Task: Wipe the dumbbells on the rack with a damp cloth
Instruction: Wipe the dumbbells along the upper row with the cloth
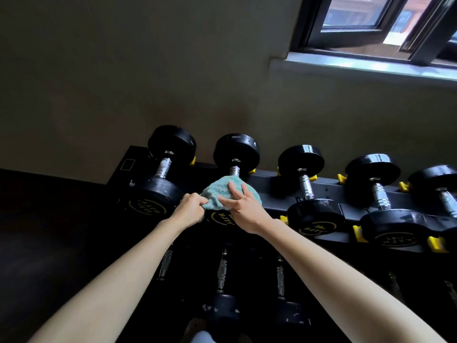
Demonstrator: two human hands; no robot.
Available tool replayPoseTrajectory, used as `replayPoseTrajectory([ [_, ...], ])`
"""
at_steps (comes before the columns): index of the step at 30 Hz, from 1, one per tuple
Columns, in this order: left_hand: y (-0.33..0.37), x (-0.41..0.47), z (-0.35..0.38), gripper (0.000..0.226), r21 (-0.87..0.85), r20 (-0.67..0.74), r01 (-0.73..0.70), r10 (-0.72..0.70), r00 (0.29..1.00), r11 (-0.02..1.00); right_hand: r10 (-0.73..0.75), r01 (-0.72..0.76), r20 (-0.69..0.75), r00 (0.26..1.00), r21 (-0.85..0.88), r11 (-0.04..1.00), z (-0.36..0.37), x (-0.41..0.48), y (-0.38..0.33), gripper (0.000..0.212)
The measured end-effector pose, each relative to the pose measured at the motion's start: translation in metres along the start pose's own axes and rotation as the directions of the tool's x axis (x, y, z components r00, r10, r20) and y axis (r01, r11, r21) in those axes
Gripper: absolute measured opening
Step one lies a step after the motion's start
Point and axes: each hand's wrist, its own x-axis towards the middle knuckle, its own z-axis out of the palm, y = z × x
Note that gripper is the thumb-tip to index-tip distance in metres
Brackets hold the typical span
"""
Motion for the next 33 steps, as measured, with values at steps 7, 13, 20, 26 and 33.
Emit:
replayPoseTrajectory([
  [7, 0.008, -0.015, 0.006, 0.042, 0.041, 0.015, 0.009, -0.01, 1.0, 0.999, -0.07, 0.072, -0.019, 0.997, 0.176, 0.982, -0.006, -0.031, 0.005, 0.053],
  [13, 0.039, -0.037, 0.026, 0.044, -0.008, 0.061, 0.011, -0.011, 0.998, 1.0, 0.114, -0.037, -0.117, 0.986, 0.521, 0.853, 0.004, -0.057, 0.022, 0.022],
  [20, 0.078, -0.038, 0.041, 0.009, -0.028, -0.036, -0.009, 0.008, 0.999, 1.0, 0.511, -0.158, 0.216, 0.832, 0.975, -0.155, 0.024, -0.071, 0.043, 0.028],
  [26, 0.119, -0.048, 0.056, 0.018, -0.084, 0.095, -0.234, 0.242, 0.966, 0.969, 0.241, -0.071, 0.332, 0.912, 0.706, -0.705, 0.0, -0.075, 0.054, 0.061],
  [33, 0.136, -0.033, 0.033, 0.02, -0.565, 0.103, -0.094, 0.183, 0.978, 0.82, 0.129, -0.055, 0.182, 0.975, 0.756, -0.652, -0.024, -0.075, 0.076, 0.031],
])
